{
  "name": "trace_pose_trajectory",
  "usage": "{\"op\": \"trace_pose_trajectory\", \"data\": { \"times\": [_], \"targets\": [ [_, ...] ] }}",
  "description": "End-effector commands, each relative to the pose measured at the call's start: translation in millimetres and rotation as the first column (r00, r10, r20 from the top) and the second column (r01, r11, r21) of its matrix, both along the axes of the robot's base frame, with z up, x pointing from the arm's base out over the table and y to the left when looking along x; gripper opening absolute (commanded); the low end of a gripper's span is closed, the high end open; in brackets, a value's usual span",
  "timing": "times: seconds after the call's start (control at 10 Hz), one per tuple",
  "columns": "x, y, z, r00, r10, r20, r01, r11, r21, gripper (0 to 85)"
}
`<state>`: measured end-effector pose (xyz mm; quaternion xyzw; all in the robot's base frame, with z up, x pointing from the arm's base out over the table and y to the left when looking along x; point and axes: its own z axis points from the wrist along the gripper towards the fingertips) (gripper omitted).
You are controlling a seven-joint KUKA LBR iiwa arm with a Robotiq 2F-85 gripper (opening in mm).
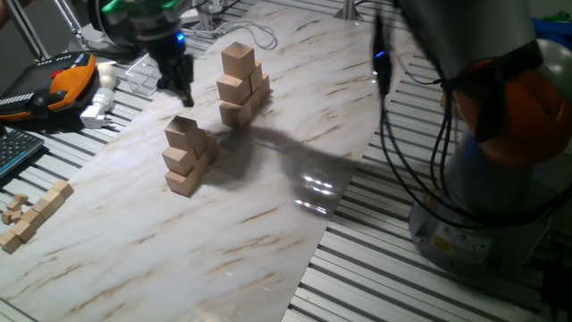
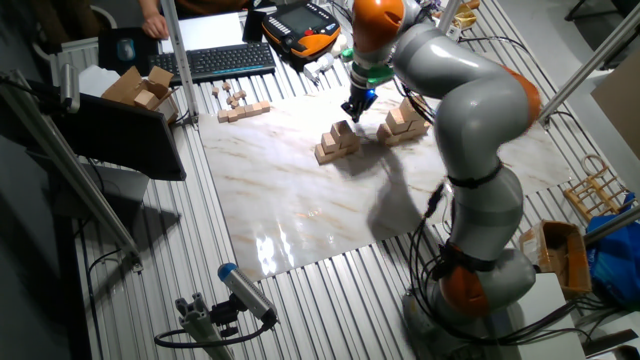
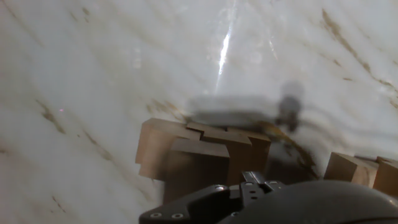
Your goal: Stack the blocks into a pyramid shape
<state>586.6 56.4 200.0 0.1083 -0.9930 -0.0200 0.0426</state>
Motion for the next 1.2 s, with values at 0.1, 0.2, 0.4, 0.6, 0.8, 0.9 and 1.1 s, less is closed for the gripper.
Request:
{"op": "trace_pose_trajectory", "data": {
  "times": [0.1,0.2,0.4,0.6,0.8,0.9,1.1],
  "targets": [
    [-15.2,-1.8,19.1,1.0,-0.004,0.013,0.004,1.0,-0.002,0.0],
    [-17.6,-1.4,20.3,1.0,-0.01,0.014,0.01,1.0,0.001,0.0],
    [-19.8,-4.3,33.7,1.0,-0.009,0.02,0.009,1.0,0.001,0.0],
    [-27.9,-2.5,39.1,0.999,-0.013,0.032,0.014,1.0,-0.015,0.0],
    [-35.8,-1.3,42.7,0.999,-0.023,0.044,0.023,1.0,-0.003,0.0],
    [-37.7,0.9,42.7,0.998,-0.026,0.049,0.027,1.0,-0.003,0.0],
    [-38.2,0.2,42.6,0.999,-0.025,0.049,0.025,1.0,-0.009,0.0]
  ]
}}
